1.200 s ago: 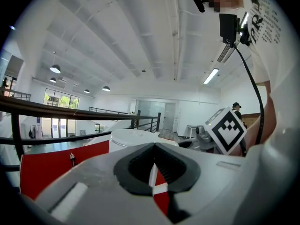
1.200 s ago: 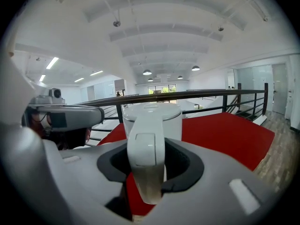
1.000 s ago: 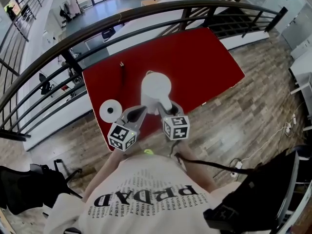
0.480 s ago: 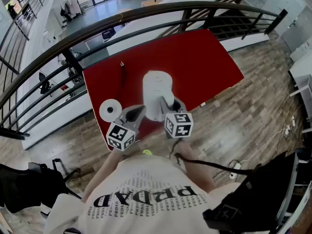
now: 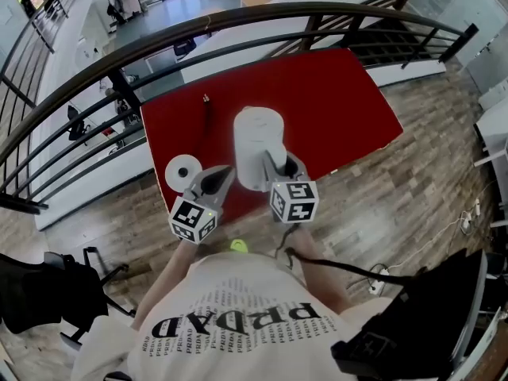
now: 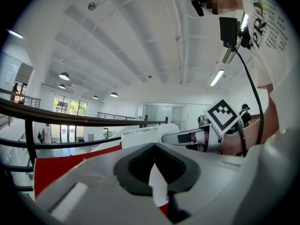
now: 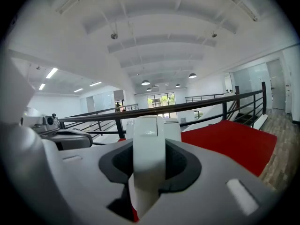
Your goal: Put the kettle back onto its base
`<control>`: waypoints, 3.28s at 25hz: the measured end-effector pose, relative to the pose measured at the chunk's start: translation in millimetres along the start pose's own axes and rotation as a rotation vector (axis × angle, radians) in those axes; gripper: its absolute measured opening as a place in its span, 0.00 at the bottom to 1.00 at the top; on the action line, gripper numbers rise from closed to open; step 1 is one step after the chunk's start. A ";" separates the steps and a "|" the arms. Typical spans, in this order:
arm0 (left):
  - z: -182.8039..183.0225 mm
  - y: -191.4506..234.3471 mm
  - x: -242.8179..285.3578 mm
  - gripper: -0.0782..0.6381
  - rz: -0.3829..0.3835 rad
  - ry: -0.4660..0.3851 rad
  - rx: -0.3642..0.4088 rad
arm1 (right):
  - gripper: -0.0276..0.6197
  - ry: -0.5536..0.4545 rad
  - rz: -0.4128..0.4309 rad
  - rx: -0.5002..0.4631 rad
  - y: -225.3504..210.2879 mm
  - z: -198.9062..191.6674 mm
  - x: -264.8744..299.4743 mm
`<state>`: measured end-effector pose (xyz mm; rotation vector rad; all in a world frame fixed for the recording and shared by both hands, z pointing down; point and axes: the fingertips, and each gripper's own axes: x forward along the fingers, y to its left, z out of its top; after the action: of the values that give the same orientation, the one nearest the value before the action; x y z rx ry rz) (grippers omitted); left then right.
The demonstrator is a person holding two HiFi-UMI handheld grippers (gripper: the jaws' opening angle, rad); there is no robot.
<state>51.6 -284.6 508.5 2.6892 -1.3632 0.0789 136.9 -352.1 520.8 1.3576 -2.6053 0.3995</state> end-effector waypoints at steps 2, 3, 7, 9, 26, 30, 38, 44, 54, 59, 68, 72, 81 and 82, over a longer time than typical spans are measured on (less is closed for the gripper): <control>2.1 2.4 -3.4 0.12 0.012 -0.005 0.002 | 0.24 -0.010 0.014 -0.018 7.1 5.8 3.2; 4.6 5.4 -5.9 0.12 0.019 -0.008 0.001 | 0.24 -0.014 0.022 -0.029 12.8 9.7 6.0; 15.2 23.9 -13.9 0.12 0.042 -0.012 0.002 | 0.24 -0.025 0.062 -0.055 37.7 25.6 20.9; 17.3 32.4 -20.1 0.12 0.053 -0.016 0.001 | 0.24 -0.022 0.081 -0.051 49.3 27.6 27.1; 34.0 147.4 -118.1 0.12 0.242 -0.015 -0.009 | 0.24 0.007 0.237 -0.098 170.7 37.7 92.7; 33.7 166.0 -139.4 0.12 0.276 -0.024 -0.026 | 0.24 0.000 0.265 -0.092 193.9 37.0 107.2; 24.7 193.4 -172.9 0.12 0.317 -0.017 -0.037 | 0.24 0.004 0.310 -0.100 235.0 29.1 130.5; 21.2 201.6 -186.0 0.12 0.319 -0.013 -0.042 | 0.24 0.013 0.323 -0.093 249.8 14.3 137.6; 16.0 209.1 -188.2 0.12 0.279 -0.008 -0.040 | 0.24 -0.031 0.317 -0.107 261.4 -1.0 137.9; 15.6 206.3 -182.1 0.12 0.251 -0.018 -0.044 | 0.24 -0.051 0.310 -0.109 261.3 -6.9 131.1; 20.5 197.6 -171.0 0.12 0.229 -0.034 -0.051 | 0.24 -0.031 0.325 -0.111 253.3 -18.5 118.3; 24.0 191.4 -167.2 0.12 0.218 -0.044 -0.051 | 0.24 -0.014 0.342 -0.114 250.2 -21.6 113.7; 24.6 186.7 -165.8 0.12 0.224 -0.050 -0.057 | 0.24 0.021 0.406 -0.151 248.1 -27.8 103.1; 24.5 186.0 -165.8 0.12 0.225 -0.051 -0.057 | 0.24 0.025 0.417 -0.156 246.7 -28.9 101.6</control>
<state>-196.7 -264.2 483.5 2.4982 -1.6514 -0.0072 -122.8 -286.5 538.2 0.7533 -2.8225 0.2567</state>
